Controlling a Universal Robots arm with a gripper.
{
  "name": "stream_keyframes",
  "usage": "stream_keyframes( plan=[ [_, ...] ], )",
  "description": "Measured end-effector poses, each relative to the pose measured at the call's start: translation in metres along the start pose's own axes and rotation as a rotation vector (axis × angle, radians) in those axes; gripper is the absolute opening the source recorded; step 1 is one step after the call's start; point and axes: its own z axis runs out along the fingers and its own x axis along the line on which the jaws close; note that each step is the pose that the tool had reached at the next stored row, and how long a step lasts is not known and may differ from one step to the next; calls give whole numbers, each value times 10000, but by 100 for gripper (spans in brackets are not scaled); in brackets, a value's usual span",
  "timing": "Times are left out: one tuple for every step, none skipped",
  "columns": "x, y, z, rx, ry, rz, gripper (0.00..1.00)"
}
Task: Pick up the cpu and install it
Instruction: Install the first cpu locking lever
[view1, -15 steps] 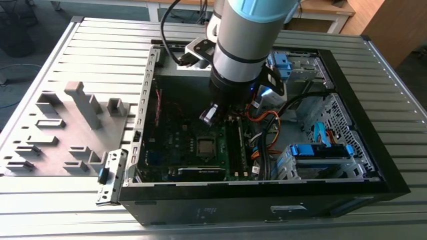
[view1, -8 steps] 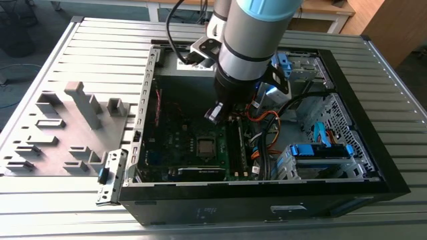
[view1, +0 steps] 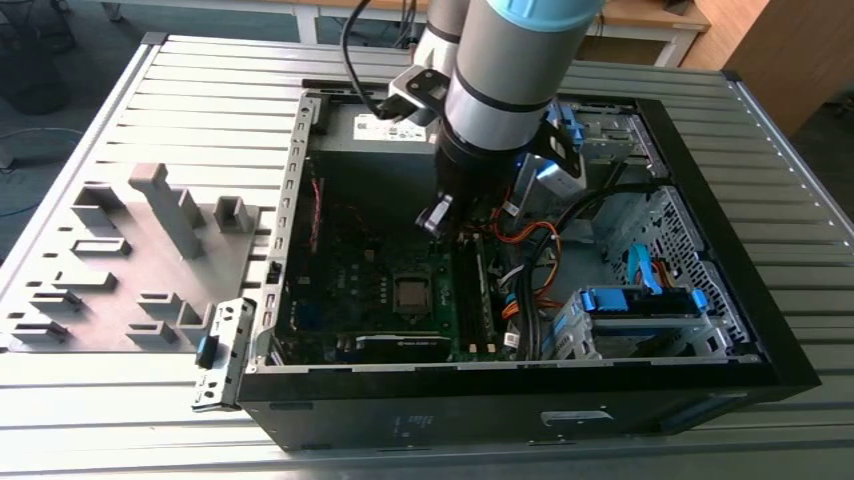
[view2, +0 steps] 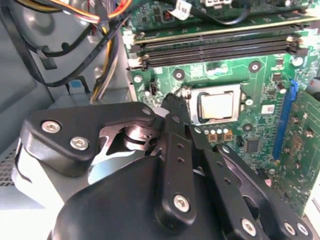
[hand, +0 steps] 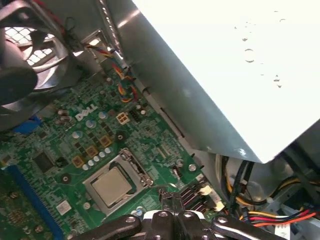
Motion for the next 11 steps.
stream_keyframes(
  plan=[
    [-12, -5, -1, 0, 2, -1, 11],
    [-23, -10, -1, 0, 2, -3, 11],
    [-34, -14, 0, 0, 1, -5, 11],
    [-46, -16, 0, 0, 1, -6, 11],
    [-59, -18, 0, 0, 1, -8, 11],
    [-75, -17, 1, 0, 2, -10, 11],
    [-92, -11, 2, 0, 2, -9, 11],
    [-113, 2, 4, 1, 1, -9, 11],
    [-133, 17, 7, 0, 1, -10, 11],
    [-151, 32, 9, 0, 1, -10, 11],
    [-167, 44, 11, 0, 2, -9, 11]
  ],
)
